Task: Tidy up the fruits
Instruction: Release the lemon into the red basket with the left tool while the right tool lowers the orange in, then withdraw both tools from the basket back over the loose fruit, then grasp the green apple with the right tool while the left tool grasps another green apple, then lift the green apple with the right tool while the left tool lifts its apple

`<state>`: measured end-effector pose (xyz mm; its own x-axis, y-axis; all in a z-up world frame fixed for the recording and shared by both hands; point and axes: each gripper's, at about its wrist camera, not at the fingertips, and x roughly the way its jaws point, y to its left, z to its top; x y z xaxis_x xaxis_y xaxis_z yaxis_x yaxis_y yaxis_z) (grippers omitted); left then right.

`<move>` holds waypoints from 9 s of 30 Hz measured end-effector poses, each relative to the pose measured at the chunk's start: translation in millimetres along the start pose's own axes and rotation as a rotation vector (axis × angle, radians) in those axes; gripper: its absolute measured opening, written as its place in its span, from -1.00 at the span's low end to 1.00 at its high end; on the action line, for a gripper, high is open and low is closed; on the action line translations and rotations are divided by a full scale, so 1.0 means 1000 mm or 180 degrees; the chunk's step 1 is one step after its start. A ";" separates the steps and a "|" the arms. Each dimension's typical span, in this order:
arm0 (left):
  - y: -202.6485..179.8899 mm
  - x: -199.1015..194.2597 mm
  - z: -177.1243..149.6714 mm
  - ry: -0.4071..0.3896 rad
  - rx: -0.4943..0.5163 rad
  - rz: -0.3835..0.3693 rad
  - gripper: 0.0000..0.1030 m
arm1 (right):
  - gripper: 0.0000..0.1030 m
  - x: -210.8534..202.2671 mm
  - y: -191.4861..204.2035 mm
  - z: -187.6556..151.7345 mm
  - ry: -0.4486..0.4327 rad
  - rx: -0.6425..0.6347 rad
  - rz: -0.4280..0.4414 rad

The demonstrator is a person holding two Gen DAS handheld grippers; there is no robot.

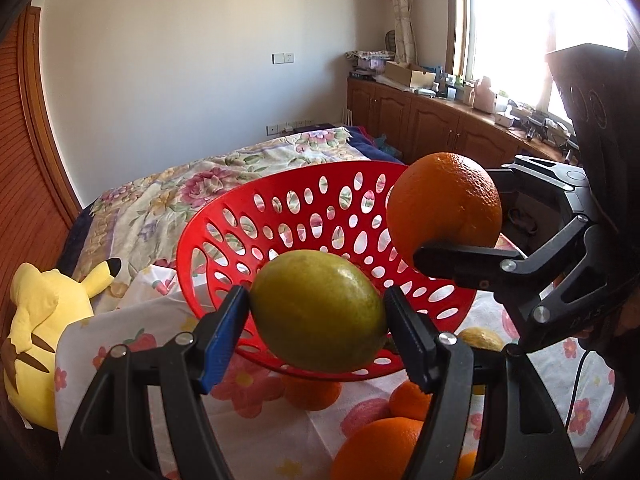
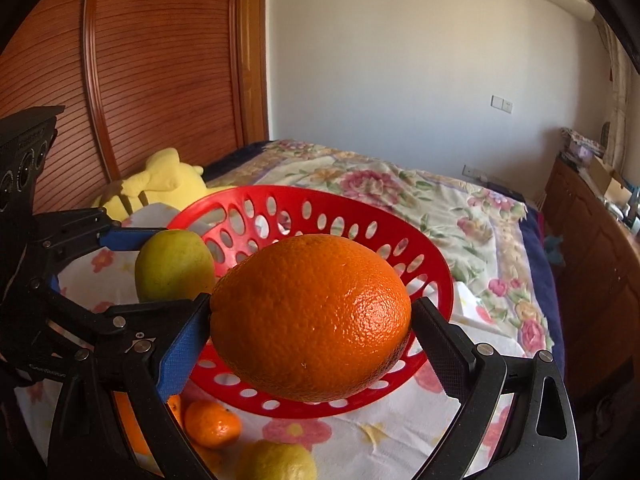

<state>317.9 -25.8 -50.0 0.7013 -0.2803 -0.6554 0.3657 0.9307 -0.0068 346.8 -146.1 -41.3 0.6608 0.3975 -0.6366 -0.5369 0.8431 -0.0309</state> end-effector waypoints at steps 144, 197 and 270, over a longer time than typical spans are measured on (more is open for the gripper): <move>-0.050 -0.104 -0.187 -0.0147 -0.0170 -0.0004 0.49 | -0.04 -0.094 0.126 -0.193 0.0134 0.0639 0.0254; -0.083 -0.058 -0.169 0.0255 0.0000 -0.0380 0.08 | -0.03 -0.089 0.091 -0.201 0.0122 0.0728 -0.0355; -0.029 -0.151 -0.091 -0.0572 -0.0094 -0.0153 0.00 | -0.03 -0.152 0.083 -0.090 -0.0501 0.0291 -0.0513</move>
<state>145.4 10.5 -19.0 0.7824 -0.3597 -0.5083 0.3852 0.9210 -0.0588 154.5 -168.7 -16.5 0.8115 0.3007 -0.5010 -0.3730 0.9266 -0.0481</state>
